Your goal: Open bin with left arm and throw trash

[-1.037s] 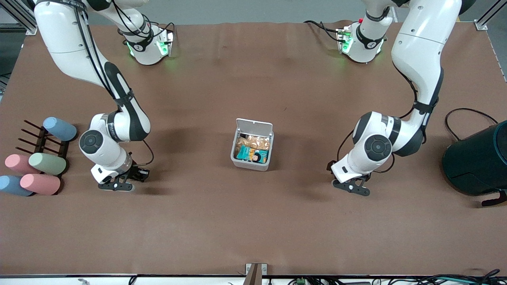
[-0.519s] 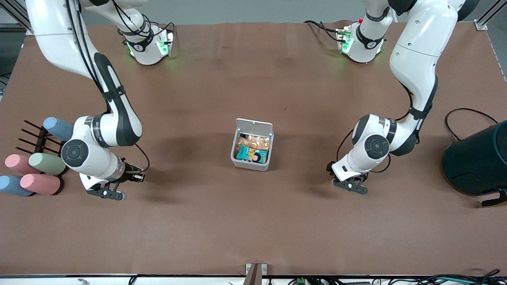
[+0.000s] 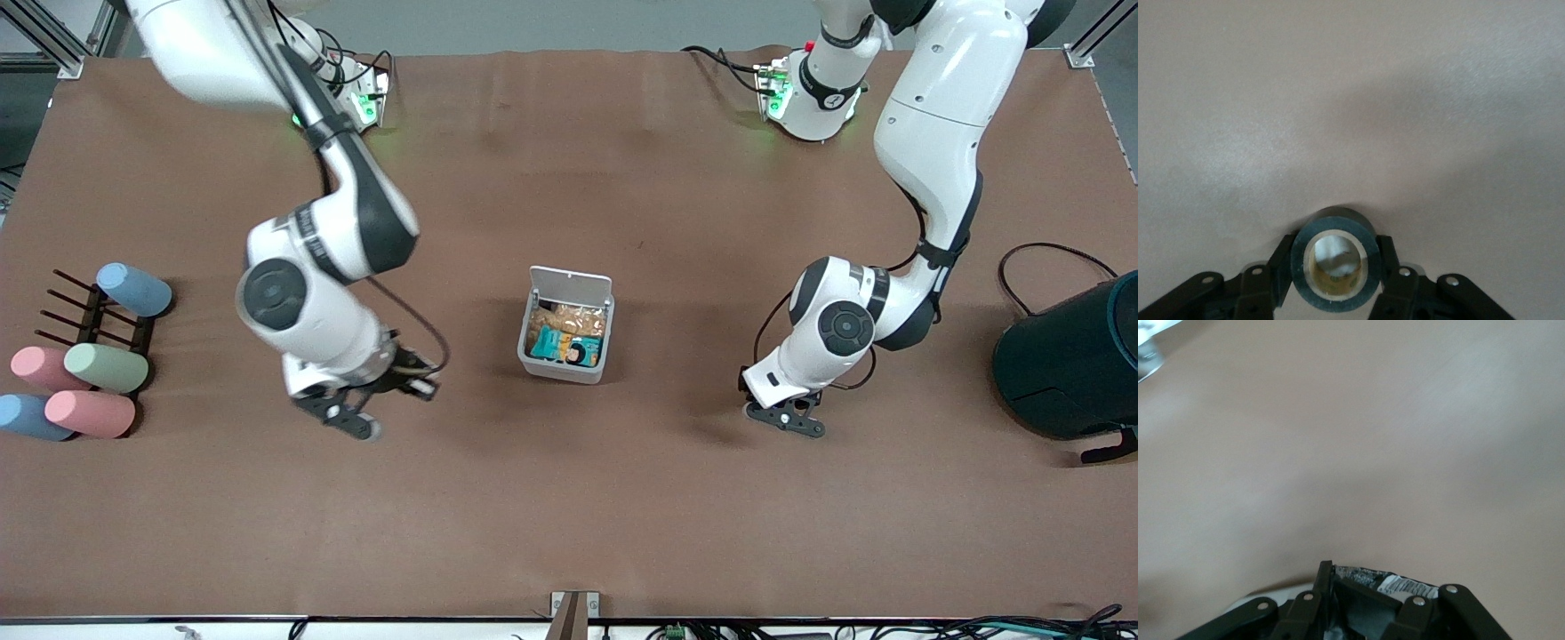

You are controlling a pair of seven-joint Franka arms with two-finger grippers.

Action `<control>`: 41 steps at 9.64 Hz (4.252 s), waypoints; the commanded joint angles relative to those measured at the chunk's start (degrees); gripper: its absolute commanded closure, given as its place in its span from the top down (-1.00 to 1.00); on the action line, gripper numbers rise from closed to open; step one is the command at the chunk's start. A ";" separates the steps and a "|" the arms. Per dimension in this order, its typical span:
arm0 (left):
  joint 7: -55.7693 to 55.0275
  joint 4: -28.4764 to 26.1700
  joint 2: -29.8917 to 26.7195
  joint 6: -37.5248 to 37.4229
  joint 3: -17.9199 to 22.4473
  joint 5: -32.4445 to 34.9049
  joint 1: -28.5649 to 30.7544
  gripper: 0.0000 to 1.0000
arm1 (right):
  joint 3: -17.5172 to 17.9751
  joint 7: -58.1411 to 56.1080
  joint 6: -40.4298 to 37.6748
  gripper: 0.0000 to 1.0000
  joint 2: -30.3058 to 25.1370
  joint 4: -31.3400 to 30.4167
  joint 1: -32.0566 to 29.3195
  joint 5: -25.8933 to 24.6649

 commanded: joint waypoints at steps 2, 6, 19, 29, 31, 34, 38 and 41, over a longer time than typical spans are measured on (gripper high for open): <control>-3.76 1.74 -1.57 -1.03 -4.27 -0.65 0.24 -1.00 | -0.54 9.05 8.46 -0.83 0.69 1.33 7.46 3.03; -13.42 4.37 -1.75 -1.21 -9.71 -0.65 -0.46 -1.00 | -0.54 11.62 11.04 -0.77 2.01 1.07 12.75 3.29; -45.09 7.99 -3.16 -2.09 -27.57 -0.57 -2.92 -0.90 | -0.98 -28.71 -7.62 0.88 -2.89 -9.17 -14.63 1.89; -43.95 18.16 -8.68 -28.14 -27.39 7.17 4.43 1.00 | -1.16 -55.79 25.20 0.97 -12.84 -51.22 -33.82 -7.08; -41.95 19.32 -13.85 -35.19 -27.83 6.74 10.84 1.00 | -1.07 -55.27 19.60 0.96 -14.50 -51.67 -33.39 -6.99; -27.74 19.24 -22.73 -45.83 -27.83 2.46 19.02 1.00 | -0.98 -55.35 18.77 0.77 -16.10 -53.25 -33.30 -6.99; -9.72 13.80 -37.93 -52.35 -7.17 -8.64 11.97 1.00 | -1.07 -55.35 25.45 0.76 -14.17 -53.60 -33.21 -6.99; -0.54 14.31 -38.75 -56.13 9.65 -9.00 2.72 1.00 | -1.07 -55.35 25.63 0.55 -12.76 -53.60 -33.30 -6.99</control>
